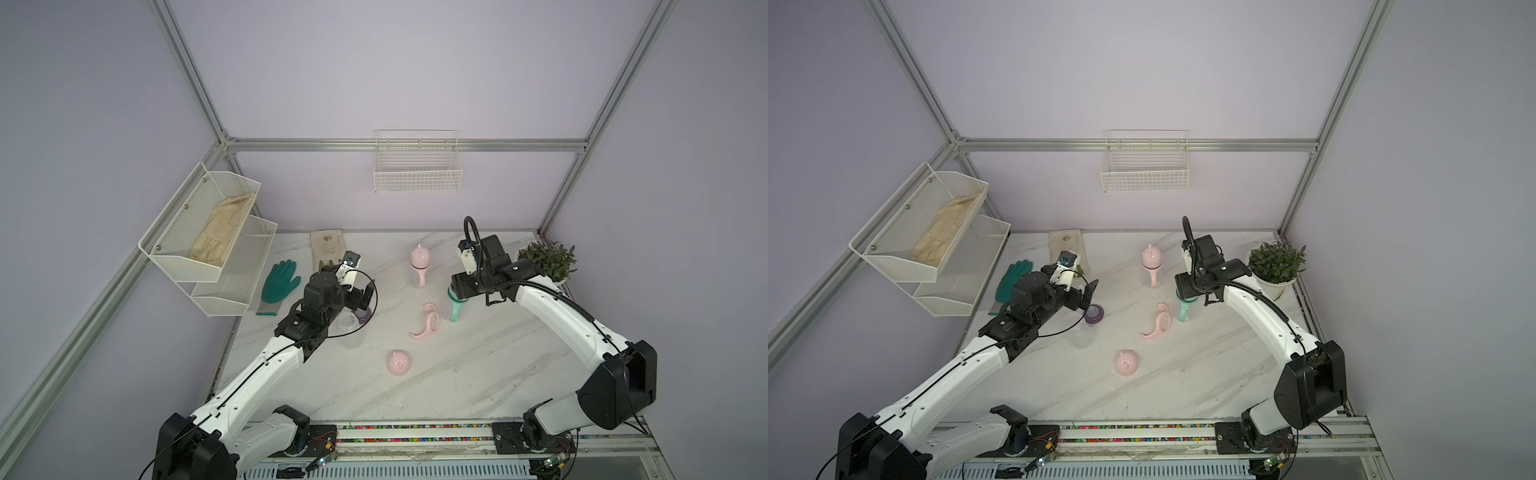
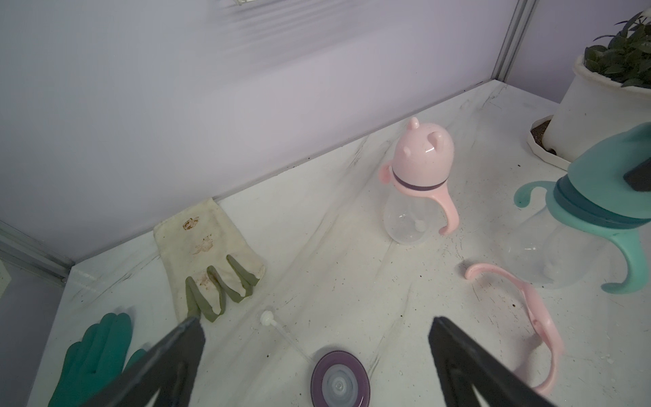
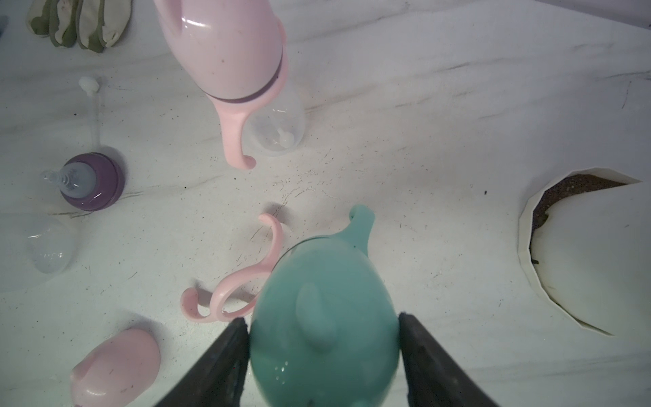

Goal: Assemble the baby bottles
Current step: Close the lid on the baby bottle.

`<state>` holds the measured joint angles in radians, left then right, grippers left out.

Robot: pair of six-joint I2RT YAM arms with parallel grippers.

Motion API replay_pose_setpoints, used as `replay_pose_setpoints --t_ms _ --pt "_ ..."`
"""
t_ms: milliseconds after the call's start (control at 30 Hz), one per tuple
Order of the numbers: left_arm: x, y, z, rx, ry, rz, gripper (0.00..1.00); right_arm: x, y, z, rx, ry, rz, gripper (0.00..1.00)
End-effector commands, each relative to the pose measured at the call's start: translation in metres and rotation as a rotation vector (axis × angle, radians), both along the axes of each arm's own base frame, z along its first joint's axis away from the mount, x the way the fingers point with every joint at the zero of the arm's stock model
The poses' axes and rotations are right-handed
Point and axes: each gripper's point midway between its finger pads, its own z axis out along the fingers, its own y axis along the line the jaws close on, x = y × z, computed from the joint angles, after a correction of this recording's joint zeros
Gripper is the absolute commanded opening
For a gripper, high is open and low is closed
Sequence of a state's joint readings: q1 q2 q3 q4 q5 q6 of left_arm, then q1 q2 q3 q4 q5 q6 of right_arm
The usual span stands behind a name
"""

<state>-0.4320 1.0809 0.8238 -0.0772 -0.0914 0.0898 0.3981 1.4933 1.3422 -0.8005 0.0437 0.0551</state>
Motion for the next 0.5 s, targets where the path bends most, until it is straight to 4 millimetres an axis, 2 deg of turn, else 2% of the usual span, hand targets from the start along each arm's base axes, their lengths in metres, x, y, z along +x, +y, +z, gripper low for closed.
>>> replay_pose_setpoints --t_ms 0,300,467 --pt "0.004 -0.003 0.023 -0.020 -0.051 -0.015 1.00 0.008 0.000 0.001 0.000 -0.017 0.002 0.69" --pt "0.005 -0.006 0.021 -0.015 -0.042 -0.028 1.00 0.010 0.001 0.000 0.006 -0.018 0.006 0.71" --pt "0.007 -0.009 0.019 -0.015 -0.034 -0.037 1.00 0.011 0.006 0.014 0.038 -0.053 0.020 0.73"
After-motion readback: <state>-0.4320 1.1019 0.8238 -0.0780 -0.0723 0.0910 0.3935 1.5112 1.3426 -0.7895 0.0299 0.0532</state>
